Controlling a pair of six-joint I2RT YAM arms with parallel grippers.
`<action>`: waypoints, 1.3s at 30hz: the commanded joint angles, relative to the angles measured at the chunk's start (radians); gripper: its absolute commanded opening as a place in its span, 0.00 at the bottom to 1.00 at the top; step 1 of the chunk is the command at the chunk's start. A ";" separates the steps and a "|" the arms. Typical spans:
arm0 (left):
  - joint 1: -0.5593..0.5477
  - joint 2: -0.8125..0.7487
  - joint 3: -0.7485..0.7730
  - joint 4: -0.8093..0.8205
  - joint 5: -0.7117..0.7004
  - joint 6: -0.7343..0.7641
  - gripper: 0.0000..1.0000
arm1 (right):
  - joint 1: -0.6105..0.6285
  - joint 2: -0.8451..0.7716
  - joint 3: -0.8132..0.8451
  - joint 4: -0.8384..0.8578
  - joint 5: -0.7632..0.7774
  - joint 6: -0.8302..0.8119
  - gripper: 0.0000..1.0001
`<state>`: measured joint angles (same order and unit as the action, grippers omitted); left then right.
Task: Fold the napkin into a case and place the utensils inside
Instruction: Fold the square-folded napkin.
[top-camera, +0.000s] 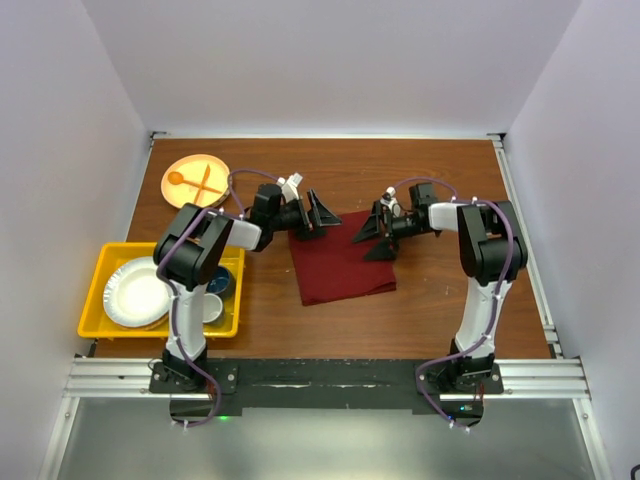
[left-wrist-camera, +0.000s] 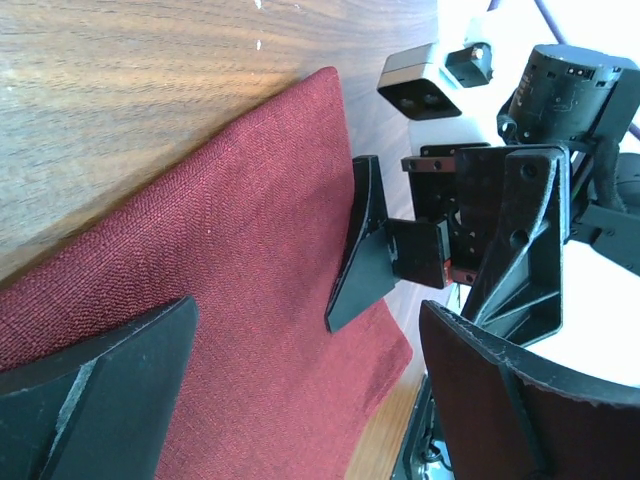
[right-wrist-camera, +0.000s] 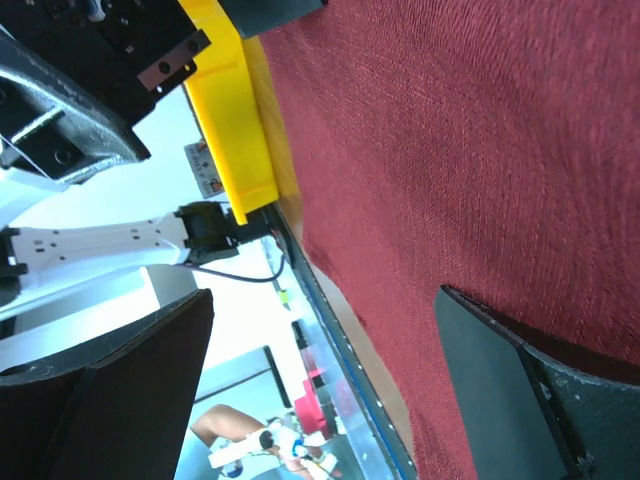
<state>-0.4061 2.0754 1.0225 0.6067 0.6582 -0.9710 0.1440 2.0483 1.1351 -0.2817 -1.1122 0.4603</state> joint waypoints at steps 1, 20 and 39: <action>0.010 0.017 -0.013 -0.114 -0.077 0.080 1.00 | -0.004 -0.098 0.021 -0.149 0.051 -0.097 0.98; -0.007 0.005 -0.050 -0.097 -0.074 0.098 1.00 | 0.036 -0.027 -0.173 -0.192 0.015 -0.267 0.98; -0.005 0.000 -0.058 -0.065 -0.069 0.084 1.00 | 0.128 -0.249 -0.135 -0.300 -0.055 -0.241 0.98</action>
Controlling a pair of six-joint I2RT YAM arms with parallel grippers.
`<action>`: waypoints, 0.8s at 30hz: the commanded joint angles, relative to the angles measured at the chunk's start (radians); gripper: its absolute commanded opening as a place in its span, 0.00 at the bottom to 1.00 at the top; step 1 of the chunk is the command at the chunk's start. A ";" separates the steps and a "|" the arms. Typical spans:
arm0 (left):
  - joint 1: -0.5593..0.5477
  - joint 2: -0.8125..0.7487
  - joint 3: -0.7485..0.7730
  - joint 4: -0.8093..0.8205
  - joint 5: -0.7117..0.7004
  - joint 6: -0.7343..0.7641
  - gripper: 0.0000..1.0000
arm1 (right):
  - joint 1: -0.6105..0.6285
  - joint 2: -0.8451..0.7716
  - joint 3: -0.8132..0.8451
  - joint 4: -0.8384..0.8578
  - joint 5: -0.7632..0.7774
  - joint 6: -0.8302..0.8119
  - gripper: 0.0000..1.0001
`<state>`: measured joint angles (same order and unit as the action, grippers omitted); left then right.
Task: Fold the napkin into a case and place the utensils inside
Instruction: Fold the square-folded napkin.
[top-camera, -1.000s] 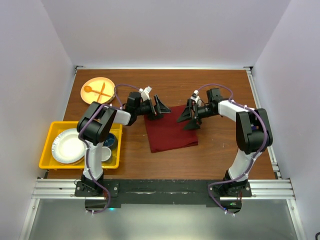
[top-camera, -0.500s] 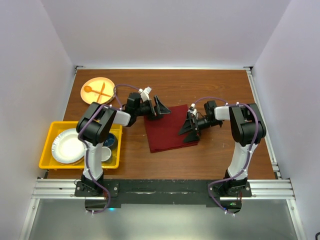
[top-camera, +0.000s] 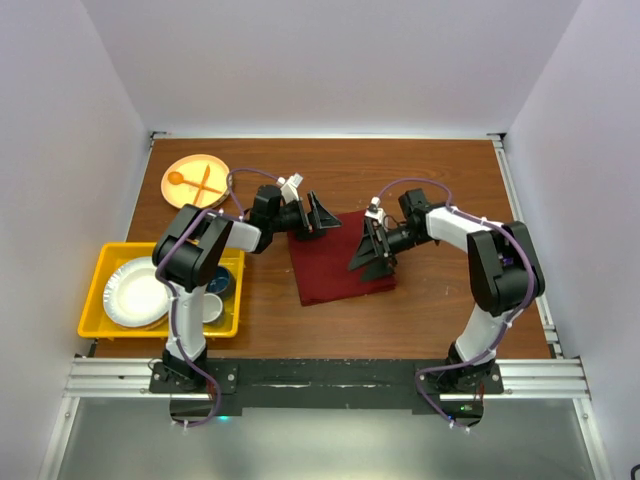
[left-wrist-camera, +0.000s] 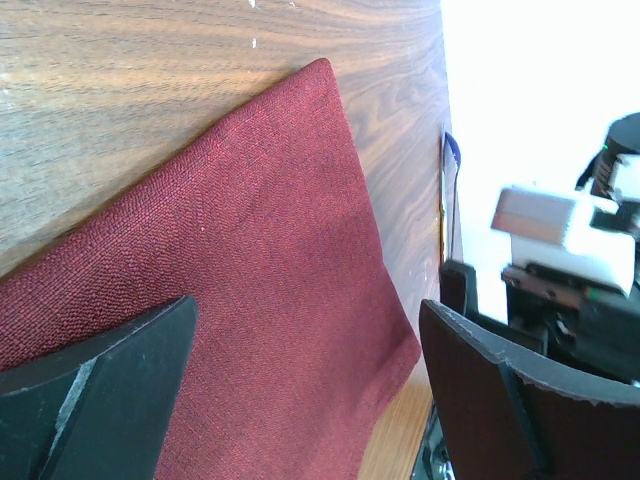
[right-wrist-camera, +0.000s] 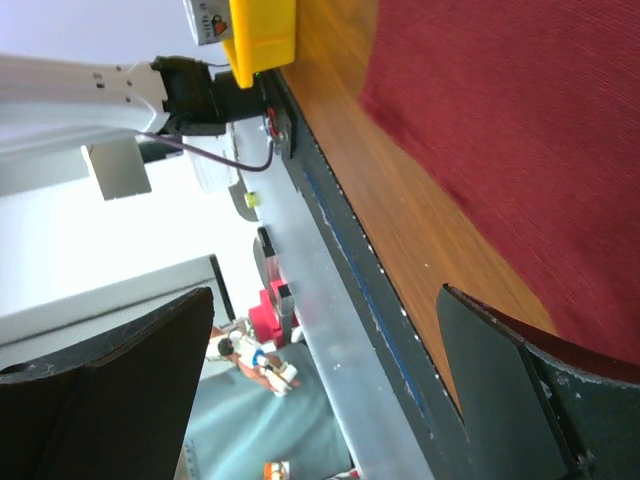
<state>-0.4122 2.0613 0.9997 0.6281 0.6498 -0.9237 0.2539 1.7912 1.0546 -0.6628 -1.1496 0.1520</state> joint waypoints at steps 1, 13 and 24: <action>0.001 0.013 -0.038 -0.087 -0.061 0.036 1.00 | 0.019 0.026 -0.061 0.100 -0.013 0.048 0.98; 0.003 0.007 -0.053 -0.107 -0.064 0.054 1.00 | -0.008 0.289 -0.054 0.019 -0.039 -0.258 0.98; 0.006 0.007 -0.053 -0.116 -0.058 0.060 1.00 | -0.084 0.297 0.067 -0.458 -0.145 -0.642 0.98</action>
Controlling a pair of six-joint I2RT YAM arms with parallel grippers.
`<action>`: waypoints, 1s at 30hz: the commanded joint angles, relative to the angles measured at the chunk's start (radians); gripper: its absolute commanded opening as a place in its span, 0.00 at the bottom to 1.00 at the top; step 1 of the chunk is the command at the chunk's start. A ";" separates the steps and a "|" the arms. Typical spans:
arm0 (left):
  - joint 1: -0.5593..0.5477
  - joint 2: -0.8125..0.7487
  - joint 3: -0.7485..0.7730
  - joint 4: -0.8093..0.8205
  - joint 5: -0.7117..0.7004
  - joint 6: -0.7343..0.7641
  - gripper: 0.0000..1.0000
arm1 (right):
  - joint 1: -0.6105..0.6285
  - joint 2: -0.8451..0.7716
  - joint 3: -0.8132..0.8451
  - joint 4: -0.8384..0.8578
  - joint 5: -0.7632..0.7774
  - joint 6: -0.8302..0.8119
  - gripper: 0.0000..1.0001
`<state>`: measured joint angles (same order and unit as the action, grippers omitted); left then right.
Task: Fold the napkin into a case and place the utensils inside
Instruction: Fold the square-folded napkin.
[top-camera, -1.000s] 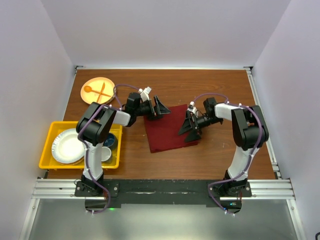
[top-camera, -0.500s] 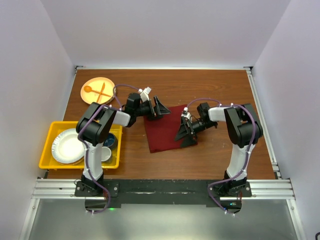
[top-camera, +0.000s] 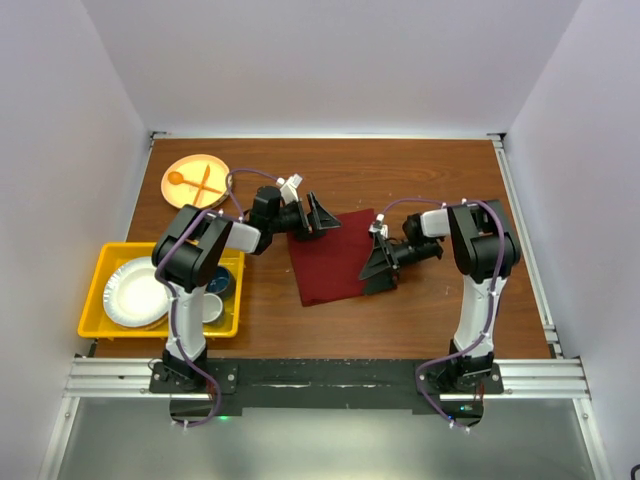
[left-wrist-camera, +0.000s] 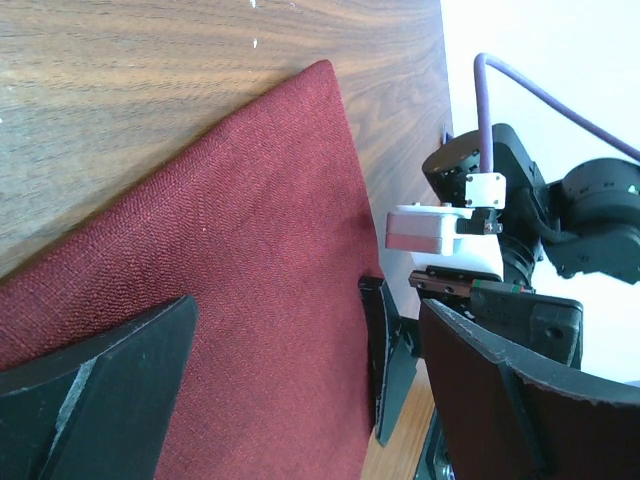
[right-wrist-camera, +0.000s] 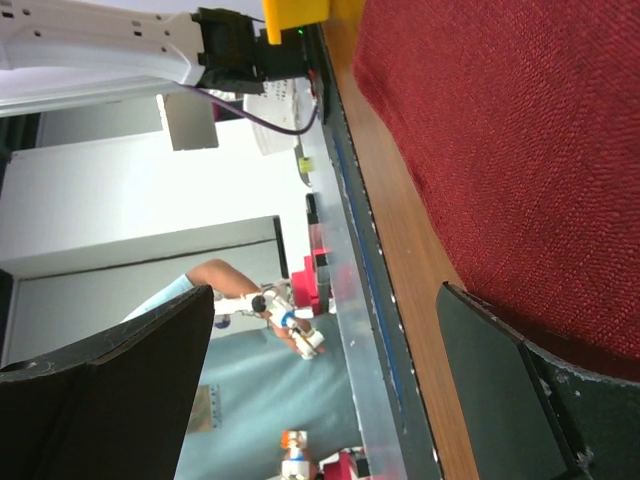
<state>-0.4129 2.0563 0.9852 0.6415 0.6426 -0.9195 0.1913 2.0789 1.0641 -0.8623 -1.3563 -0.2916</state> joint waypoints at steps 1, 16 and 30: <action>0.006 0.011 -0.039 -0.126 -0.049 0.057 1.00 | -0.020 -0.006 0.080 -0.300 0.053 -0.219 0.98; -0.004 0.013 -0.016 -0.115 -0.029 0.070 1.00 | -0.023 -0.028 0.300 0.207 0.120 0.355 0.98; -0.004 0.001 -0.037 -0.132 -0.018 0.087 1.00 | -0.095 0.165 0.344 0.109 0.244 0.184 0.96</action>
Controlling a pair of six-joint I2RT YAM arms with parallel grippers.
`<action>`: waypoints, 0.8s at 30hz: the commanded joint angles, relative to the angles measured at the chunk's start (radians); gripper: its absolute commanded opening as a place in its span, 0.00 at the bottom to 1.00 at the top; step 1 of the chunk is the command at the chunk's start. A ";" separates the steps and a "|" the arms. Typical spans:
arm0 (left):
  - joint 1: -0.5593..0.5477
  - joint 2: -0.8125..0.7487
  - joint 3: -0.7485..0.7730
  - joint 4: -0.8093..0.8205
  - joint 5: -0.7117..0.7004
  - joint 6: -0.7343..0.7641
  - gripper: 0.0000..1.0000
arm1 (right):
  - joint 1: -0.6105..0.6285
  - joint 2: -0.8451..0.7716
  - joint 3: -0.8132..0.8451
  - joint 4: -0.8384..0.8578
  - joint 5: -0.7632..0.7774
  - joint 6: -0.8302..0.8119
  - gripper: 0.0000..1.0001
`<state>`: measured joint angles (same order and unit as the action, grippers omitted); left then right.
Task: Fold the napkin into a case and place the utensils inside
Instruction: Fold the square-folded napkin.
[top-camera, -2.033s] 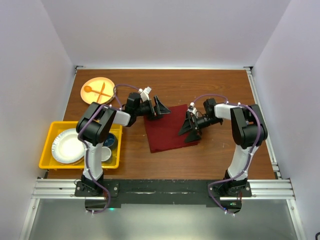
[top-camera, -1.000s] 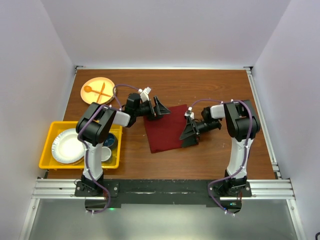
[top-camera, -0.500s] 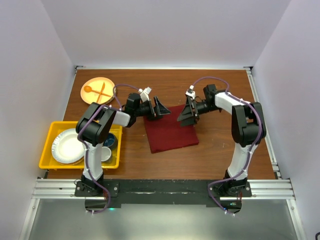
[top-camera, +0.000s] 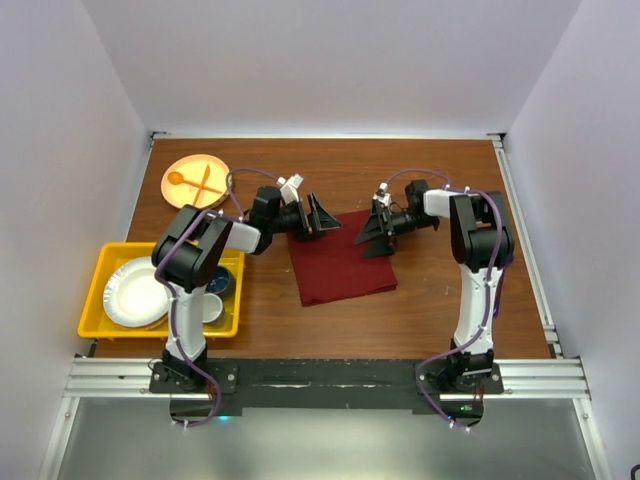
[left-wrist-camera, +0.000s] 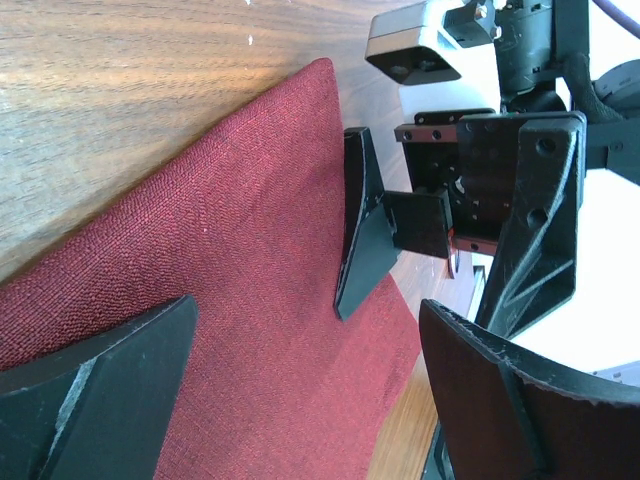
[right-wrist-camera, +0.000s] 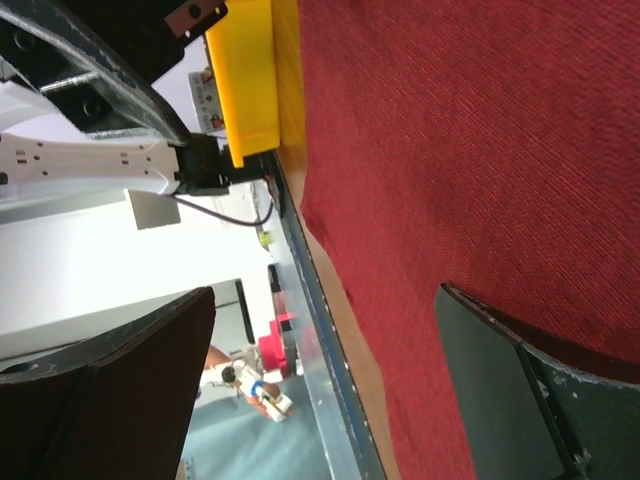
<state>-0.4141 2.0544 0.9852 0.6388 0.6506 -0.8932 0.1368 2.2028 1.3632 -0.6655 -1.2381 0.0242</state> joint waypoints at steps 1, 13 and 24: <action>-0.003 -0.010 -0.040 -0.129 -0.020 0.065 1.00 | -0.042 0.040 0.057 -0.100 0.147 -0.144 0.95; -0.071 -0.393 -0.043 -0.350 -0.052 0.679 1.00 | -0.009 -0.104 0.315 -0.359 0.298 -0.276 0.83; -0.156 -0.482 -0.043 -0.682 -0.258 1.448 0.99 | 0.090 -0.302 0.057 -0.220 0.715 -0.205 0.20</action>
<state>-0.5140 1.5818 0.9615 0.0582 0.4812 0.2306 0.1940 1.9331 1.5017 -0.9264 -0.7120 -0.2012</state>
